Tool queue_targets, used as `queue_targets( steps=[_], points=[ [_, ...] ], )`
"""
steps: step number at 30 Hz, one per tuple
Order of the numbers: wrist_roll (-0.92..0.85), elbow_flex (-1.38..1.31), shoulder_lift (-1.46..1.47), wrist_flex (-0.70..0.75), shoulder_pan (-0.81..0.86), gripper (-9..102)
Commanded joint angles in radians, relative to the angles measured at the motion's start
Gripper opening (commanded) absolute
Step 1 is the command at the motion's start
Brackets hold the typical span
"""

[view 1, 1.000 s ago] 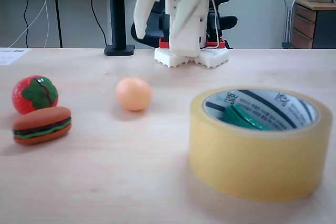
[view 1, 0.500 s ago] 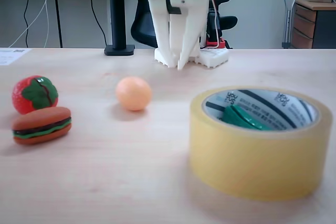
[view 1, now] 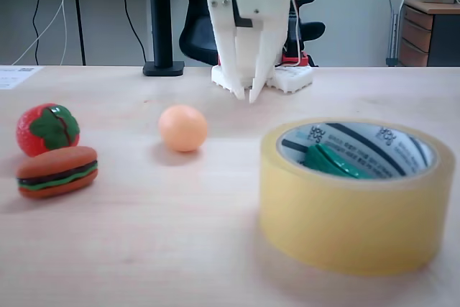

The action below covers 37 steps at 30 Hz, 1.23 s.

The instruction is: Grasp a cucumber and put it in the hole.

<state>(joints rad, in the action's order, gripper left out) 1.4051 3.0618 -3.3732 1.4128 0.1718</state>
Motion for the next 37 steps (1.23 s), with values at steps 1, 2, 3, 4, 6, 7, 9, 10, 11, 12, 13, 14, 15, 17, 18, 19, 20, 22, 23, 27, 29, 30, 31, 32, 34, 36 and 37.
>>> queue_targets(
  steps=[1,2,3,4,6,7,9,10,11,12,13,14,15,17,18,19,20,22,23,27,29,30,31,32,34,36,37],
  points=[
    [0.071,0.015,0.003,0.003,-0.032,0],
    [0.075,0.015,0.003,0.003,-0.032,0],
    [0.075,0.015,0.003,0.002,-0.032,0],
    [0.075,0.015,0.003,0.002,-0.032,0],
    [0.075,0.017,0.003,-0.002,-0.032,0],
    [0.075,0.017,0.003,-0.002,-0.032,0],
    [0.071,0.035,0.000,-0.026,-0.032,0],
    [0.069,0.043,0.009,-0.021,-0.032,0],
    [0.069,0.043,0.011,-0.021,-0.032,0],
    [0.072,0.043,0.002,-0.023,-0.032,0],
    [0.069,0.043,0.002,-0.023,-0.032,0],
    [0.069,0.043,0.002,-0.023,-0.032,0],
    [0.069,0.043,0.002,-0.023,-0.032,0],
    [0.069,0.043,0.002,-0.023,-0.032,0],
    [0.069,0.043,0.002,-0.023,-0.032,0],
    [0.069,0.043,0.002,-0.023,-0.032,0],
    [0.069,0.043,0.002,-0.023,-0.032,0],
    [0.069,0.043,0.002,-0.023,-0.032,0],
    [0.069,0.043,0.002,-0.023,-0.032,0],
    [0.069,0.043,0.002,-0.023,-0.032,0],
    [0.069,0.043,0.002,-0.023,-0.032,0],
    [0.069,0.043,0.002,-0.023,-0.032,0],
    [0.069,0.043,0.002,-0.023,-0.032,0],
    [0.069,0.043,0.002,-0.023,-0.032,0],
    [0.069,0.043,0.002,-0.023,-0.032,0],
    [0.069,0.043,0.002,-0.023,-0.032,0],
    [0.069,0.043,0.002,-0.023,-0.032,0]
  ],
)
